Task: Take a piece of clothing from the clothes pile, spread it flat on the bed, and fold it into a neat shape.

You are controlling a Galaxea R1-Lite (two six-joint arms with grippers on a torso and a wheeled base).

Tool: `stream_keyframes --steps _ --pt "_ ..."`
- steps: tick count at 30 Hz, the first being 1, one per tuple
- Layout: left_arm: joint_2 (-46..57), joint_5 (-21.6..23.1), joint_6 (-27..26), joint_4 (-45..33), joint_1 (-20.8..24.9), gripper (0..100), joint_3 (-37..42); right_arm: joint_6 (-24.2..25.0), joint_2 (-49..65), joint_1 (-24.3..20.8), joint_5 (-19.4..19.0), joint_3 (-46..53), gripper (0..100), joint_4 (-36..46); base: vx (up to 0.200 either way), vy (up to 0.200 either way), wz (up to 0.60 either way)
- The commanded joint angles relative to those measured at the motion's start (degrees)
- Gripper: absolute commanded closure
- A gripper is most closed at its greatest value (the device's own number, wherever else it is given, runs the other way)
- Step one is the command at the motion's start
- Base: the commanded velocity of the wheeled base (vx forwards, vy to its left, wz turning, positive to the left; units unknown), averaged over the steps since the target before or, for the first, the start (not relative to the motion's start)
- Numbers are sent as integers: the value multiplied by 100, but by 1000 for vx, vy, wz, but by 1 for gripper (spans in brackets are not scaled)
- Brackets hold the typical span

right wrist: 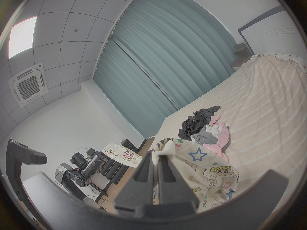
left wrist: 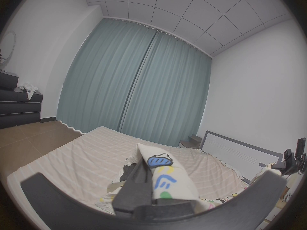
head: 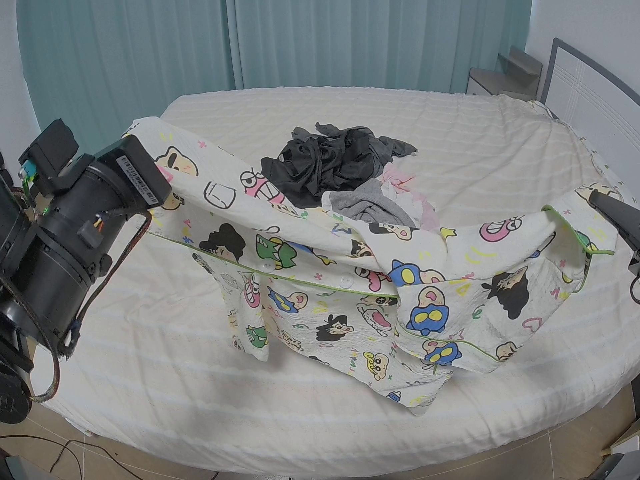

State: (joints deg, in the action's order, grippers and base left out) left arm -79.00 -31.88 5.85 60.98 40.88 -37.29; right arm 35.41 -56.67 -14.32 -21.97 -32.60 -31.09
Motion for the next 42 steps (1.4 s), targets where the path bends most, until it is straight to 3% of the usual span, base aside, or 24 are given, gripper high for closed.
stream_keyframes --steps 1,42 --pt "-19 -3 4 -7 -1 100 3 1 -2 0 -1 -1 100 -3 0 -200 0" --pt "16 -20 -5 2 79 100 310 9 332 70 17 254 100 -372 0 -200 0"
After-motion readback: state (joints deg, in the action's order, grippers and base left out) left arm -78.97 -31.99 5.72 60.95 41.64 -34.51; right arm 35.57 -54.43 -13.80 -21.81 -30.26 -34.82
